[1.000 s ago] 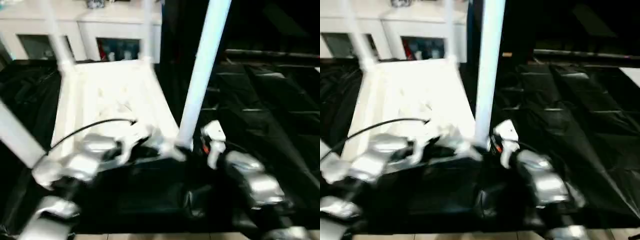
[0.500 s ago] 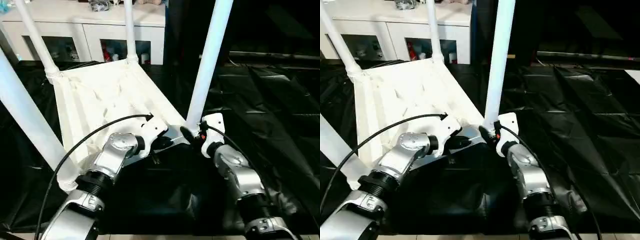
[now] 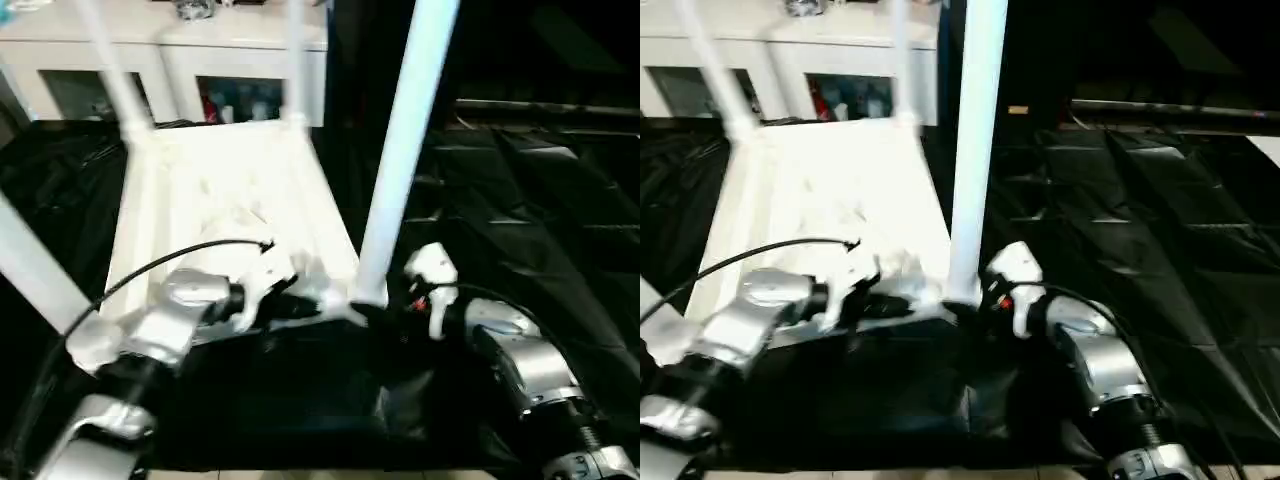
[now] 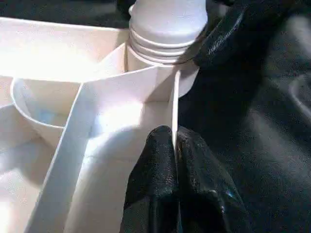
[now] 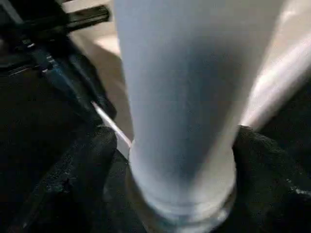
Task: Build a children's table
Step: Rotate leg to tighten
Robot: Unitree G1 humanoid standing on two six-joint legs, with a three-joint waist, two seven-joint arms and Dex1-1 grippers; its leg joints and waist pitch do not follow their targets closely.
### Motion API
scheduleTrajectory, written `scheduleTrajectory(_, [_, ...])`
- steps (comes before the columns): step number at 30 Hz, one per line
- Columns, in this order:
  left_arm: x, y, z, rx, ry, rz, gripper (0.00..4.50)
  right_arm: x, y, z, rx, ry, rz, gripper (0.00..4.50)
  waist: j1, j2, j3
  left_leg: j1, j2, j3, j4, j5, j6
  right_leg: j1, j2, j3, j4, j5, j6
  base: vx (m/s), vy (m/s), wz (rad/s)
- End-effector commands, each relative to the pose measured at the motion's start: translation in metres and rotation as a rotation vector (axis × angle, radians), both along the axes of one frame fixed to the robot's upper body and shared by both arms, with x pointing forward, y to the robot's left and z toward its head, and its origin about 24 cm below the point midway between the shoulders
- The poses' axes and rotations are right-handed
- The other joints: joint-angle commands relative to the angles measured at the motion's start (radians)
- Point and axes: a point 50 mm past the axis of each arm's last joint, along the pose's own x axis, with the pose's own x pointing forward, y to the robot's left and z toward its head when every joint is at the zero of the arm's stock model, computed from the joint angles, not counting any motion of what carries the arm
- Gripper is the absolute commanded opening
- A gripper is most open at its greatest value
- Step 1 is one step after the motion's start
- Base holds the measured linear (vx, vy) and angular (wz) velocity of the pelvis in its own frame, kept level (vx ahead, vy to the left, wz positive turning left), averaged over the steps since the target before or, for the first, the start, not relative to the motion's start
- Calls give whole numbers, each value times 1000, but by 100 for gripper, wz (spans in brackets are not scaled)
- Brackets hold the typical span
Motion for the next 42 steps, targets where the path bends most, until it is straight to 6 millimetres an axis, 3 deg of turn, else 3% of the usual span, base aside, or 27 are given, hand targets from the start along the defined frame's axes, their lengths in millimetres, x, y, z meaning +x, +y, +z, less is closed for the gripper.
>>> scheduleTrajectory(1, [-5, -3, 0, -66, 30, -29, 0, -1, -1, 4, 6, -2, 30, 383, -1, -10, -47, -5, 2, 14, -61, -174, 72, 50, -26, 26, -66, -125, -234, 0, 0, 0])
scheduleTrajectory(5, [-6, 1, 1, -66, 34, -21, 0, -3, 3, 3, 14, 5, 71, 383, -2, -9, -46, -5, 2, 14, -61, -182, 67, 51, -26, 26, -67, -132, -235, 0, 0, 0])
scheduleTrajectory(6, [-6, 1, 1, -66, 35, -22, 0, -3, 3, 2, 11, 6, 73, 358, -2, -10, -46, -4, 2, 14, -61, -186, 66, 50, -26, 26, -68, -136, -234, 0, 0, 0])
scheduleTrajectory(7, [-6, 1, 1, -66, 35, -23, 0, -3, 3, 1, 3, 6, 74, 358, -1, -14, -46, -5, 2, 14, -61, -180, 65, 51, -28, 26, -67, -146, -231, 0, 0, 0])
scheduleTrajectory(16, [-7, 0, 1, -69, 39, -24, 0, -2, 2, 1, 11, 15, 70, 279, -1, -15, -47, -4, 2, 14, -59, -160, 65, 52, -27, 27, -64, -123, -232, 0, 0, 0])
scheduleTrajectory(24, [-6, -2, -1, -56, 25, -7, 0, -5, 1, -6, -14, 18, 52, 270, -1, -13, -47, -4, 1, 15, -58, -157, 66, 53, -26, 27, -64, -112, -237, 0, 0, 0])
scheduleTrajectory(26, [1, -7, -3, -45, -7, 64, 0, -2, 1, -12, -19, 17, -43, 268, -2, -13, -46, -4, 1, 15, -58, -158, 64, 52, -26, 27, -65, -111, -238, 0, 0, 0])
scheduleTrajectory(28, [5, -9, -4, -44, -20, 99, 0, 0, 1, -15, -23, 16, -95, 268, -3, -14, -43, -3, -2, 16, -60, -185, 49, 50, -26, 27, -72, -170, -226, 0, 0, 0])
scheduleTrajectory(29, [11, -23, -8, -36, -37, 164, 0, 4, 8, -24, -8, 29, -253, 268, -2, -14, -42, -1, -1, 14, -63, -204, 34, 49, -29, 28, -77, -229, -204, 0, 0, 0])
scheduleTrajectory(33, [14, -38, -11, -21, -49, 184, 0, 8, 20, -27, 14, 48, -368, 267, -2, -15, -41, 0, -2, 11, -67, -231, 14, 44, -30, 28, -87, -320, -157, 0, 0, 0])
scheduleTrajectory(36, [15, -66, -16, -4, -58, 216, 0, 18, 36, -27, 33, 73, -561, 267, -6, -12, -40, -1, -3, 10, -69, -238, 8, 40, -28, 28, -88, -319, -149, 0, 0, 0])
scheduleTrajectory(39, [13, -83, -15, -28, -58, 205, 0, 23, 48, -22, 36, 29, -574, 267, -5, -12, -44, -3, -5, 9, -67, -229, 10, 44, -27, 28, -86, -287, -147, 0, 0, 0])
scheduleTrajectory(42, [15, -87, -13, -38, -64, 197, 0, 25, 55, -18, 56, 0, -546, 267, -3, -11, -47, -6, -7, 11, -64, -203, 24, 47, -26, 28, -82, -224, -159, 0, 0, 0])
